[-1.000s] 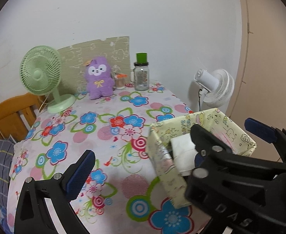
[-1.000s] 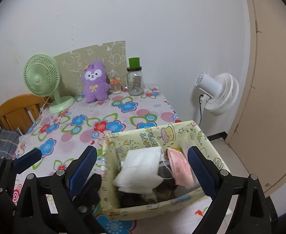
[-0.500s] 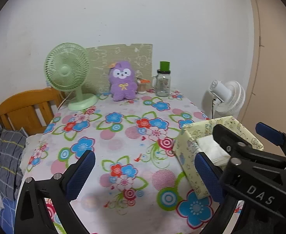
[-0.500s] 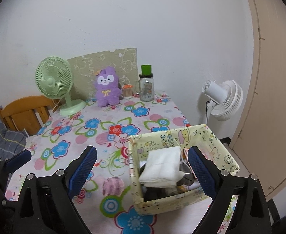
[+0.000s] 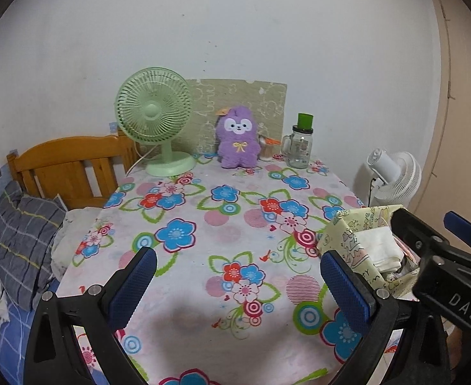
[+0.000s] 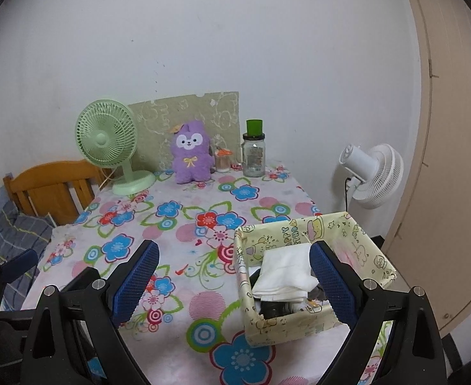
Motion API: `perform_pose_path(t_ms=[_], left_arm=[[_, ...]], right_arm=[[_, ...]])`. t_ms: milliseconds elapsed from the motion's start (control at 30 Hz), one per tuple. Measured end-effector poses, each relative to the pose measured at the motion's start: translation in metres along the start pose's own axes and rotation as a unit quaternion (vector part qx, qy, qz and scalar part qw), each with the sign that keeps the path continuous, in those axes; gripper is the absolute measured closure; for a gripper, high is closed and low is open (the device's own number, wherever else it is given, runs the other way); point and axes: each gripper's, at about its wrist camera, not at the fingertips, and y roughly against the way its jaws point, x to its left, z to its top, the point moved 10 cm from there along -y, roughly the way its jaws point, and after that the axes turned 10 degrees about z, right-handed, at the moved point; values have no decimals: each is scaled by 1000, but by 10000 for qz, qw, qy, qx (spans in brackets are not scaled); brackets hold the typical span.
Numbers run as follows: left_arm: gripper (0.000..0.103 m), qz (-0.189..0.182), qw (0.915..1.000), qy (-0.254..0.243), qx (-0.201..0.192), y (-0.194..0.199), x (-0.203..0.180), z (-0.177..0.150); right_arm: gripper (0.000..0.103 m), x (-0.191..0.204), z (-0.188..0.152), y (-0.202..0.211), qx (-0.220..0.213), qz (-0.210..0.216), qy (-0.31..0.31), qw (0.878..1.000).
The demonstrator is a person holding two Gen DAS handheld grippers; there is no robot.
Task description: Organize soft objects
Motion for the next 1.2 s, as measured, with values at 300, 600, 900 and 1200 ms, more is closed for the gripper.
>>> perform_pose_path(t_ms=[300, 600, 900, 1200], left_arm=[[0, 148, 9998, 139, -84, 7, 14, -1], [0, 206, 9996, 128, -156, 12, 15, 1], [0, 211, 9995, 120, -215, 15, 14, 3], [0, 217, 9994, 108, -247, 17, 14, 5]], right_arm=[[6, 0, 1, 13, -98, -66, 56, 9999], [6, -2, 1, 18, -107, -62, 63, 9999], [6, -5, 0, 20, -109, -71, 46, 9999], [6, -6, -1, 20, -92, -57, 41, 9999]])
